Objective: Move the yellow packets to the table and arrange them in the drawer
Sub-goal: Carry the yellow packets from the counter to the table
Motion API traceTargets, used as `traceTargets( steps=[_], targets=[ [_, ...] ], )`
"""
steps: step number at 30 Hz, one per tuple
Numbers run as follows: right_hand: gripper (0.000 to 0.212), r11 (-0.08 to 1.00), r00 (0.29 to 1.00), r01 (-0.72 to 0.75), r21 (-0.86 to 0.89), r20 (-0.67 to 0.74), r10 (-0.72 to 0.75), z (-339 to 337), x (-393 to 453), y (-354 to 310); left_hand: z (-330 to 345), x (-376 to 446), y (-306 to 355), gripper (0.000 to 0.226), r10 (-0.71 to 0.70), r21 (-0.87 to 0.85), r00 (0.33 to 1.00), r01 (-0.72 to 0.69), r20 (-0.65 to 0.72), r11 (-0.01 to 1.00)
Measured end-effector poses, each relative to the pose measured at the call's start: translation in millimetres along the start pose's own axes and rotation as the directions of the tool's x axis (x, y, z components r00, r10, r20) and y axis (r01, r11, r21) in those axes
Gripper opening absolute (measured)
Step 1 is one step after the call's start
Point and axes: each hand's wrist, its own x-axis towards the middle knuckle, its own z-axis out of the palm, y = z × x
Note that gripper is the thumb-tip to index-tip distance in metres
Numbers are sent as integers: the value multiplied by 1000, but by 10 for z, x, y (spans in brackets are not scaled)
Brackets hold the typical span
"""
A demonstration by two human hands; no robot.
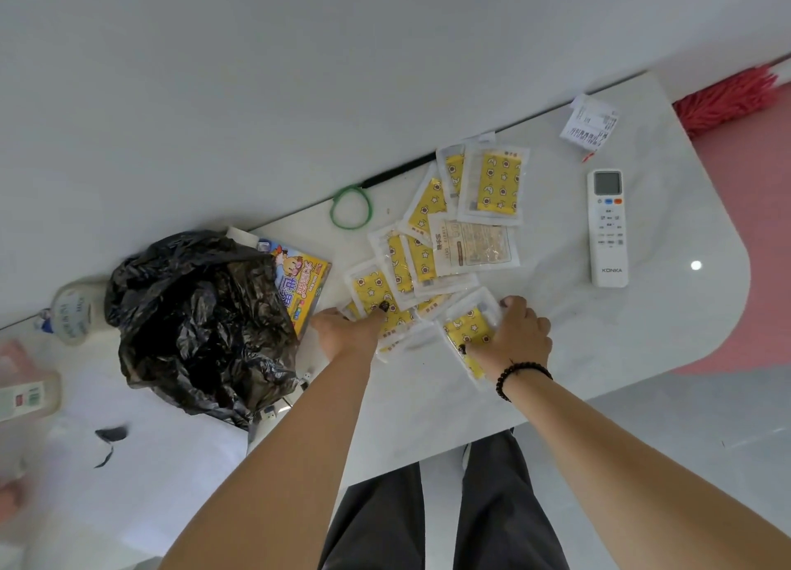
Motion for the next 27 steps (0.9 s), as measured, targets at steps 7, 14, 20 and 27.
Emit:
traceTargets(
  steps=[7, 14, 20, 27],
  targets=[
    [26, 973, 982, 0, 231, 184, -44, -10, -92, 117, -51, -43, -22, 27, 14, -136, 994, 1, 112, 991],
    [21, 695, 973, -184, 696, 229, 28, -156, -210, 181, -295, -248, -173, 14, 54, -322, 988, -4, 147, 947],
    [23, 556, 907, -154, 817, 339, -248, -360, -200, -112, -475, -426, -365, 43, 183, -374, 943, -69, 279, 925],
    [19, 608, 968, -109, 786, 224, -116, -440, 91, -324, -581, -410, -237, 48, 258, -317, 946, -189, 194, 929]
  ],
)
